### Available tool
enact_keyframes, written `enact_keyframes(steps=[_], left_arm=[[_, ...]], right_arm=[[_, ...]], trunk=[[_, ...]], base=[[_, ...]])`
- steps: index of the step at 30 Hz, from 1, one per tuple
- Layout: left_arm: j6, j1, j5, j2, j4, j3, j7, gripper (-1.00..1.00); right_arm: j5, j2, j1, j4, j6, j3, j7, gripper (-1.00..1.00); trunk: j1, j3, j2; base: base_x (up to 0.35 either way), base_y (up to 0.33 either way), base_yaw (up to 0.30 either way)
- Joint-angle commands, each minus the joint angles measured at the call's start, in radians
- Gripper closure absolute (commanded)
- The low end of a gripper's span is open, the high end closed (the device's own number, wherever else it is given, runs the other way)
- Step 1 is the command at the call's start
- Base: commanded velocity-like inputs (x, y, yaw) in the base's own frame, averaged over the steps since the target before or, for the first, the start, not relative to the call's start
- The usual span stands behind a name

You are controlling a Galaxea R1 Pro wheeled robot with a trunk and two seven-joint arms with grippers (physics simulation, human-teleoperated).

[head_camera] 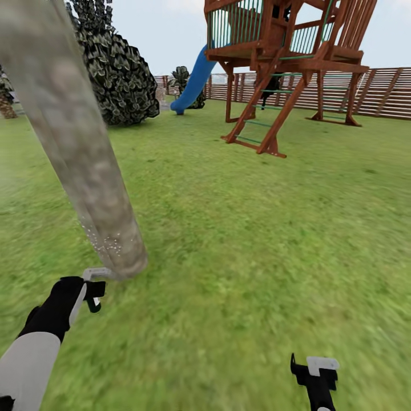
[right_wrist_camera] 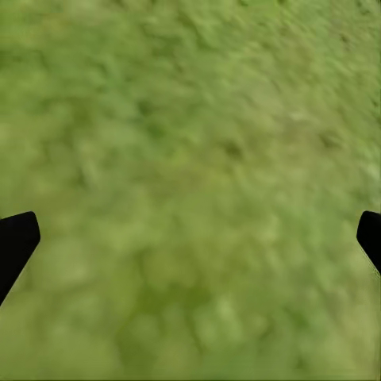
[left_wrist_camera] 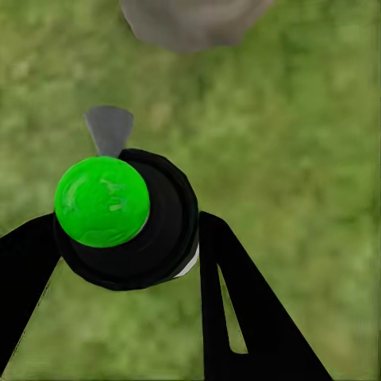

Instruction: In the garden, pick up the pesticide atomizer on the floor and spray pesticide onto both trees until each tree trunk is fully covered.

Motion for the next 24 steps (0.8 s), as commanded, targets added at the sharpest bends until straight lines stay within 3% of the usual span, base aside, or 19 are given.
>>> enact_keyframes(steps=[1, 3, 8, 14, 18, 24], left_arm=[[0.005, -0.002, 0.000, -0.001, -0.008, 0.000, 0.000, 1.00], [0.059, -0.010, -0.003, -0.006, -0.023, -0.001, 0.001, 1.00], [0.167, -0.105, -0.006, -0.013, -0.053, -0.002, 0.009, 1.00], [0.190, -0.150, -0.008, -0.005, -0.055, -0.005, 0.009, 1.00], [0.254, -0.214, -0.009, 0.006, -0.055, -0.004, 0.003, 1.00], [0.260, -0.226, -0.007, 0.012, -0.057, -0.006, -0.001, 1.00]], right_arm=[[0.000, 0.000, 0.000, 0.000, 0.000, 0.000, 0.000, -1.00], [0.000, 0.000, 0.000, 0.000, 0.000, 0.000, 0.000, -1.00], [0.000, 0.000, 0.000, -0.001, 0.000, 0.000, 0.000, -1.00], [0.000, -0.002, 0.000, -0.002, 0.000, -0.001, 0.000, -1.00], [0.000, -0.002, 0.000, -0.002, 0.000, -0.002, 0.000, -1.00], [0.000, -0.002, 0.000, -0.002, 0.000, -0.001, 0.000, -1.00]], trunk=[[0.000, 0.000, 0.000], [0.000, 0.000, 0.000], [0.000, 0.000, 0.000], [0.000, 0.000, 0.000], [0.000, 0.000, 0.000], [0.000, 0.000, 0.000]], base=[[0.015, -0.276, 0.277], [0.083, -0.274, 0.277], [0.201, -0.231, 0.184], [0.124, -0.073, 0.007], [0.002, -0.001, 0.000], [0.000, 0.000, 0.174]])
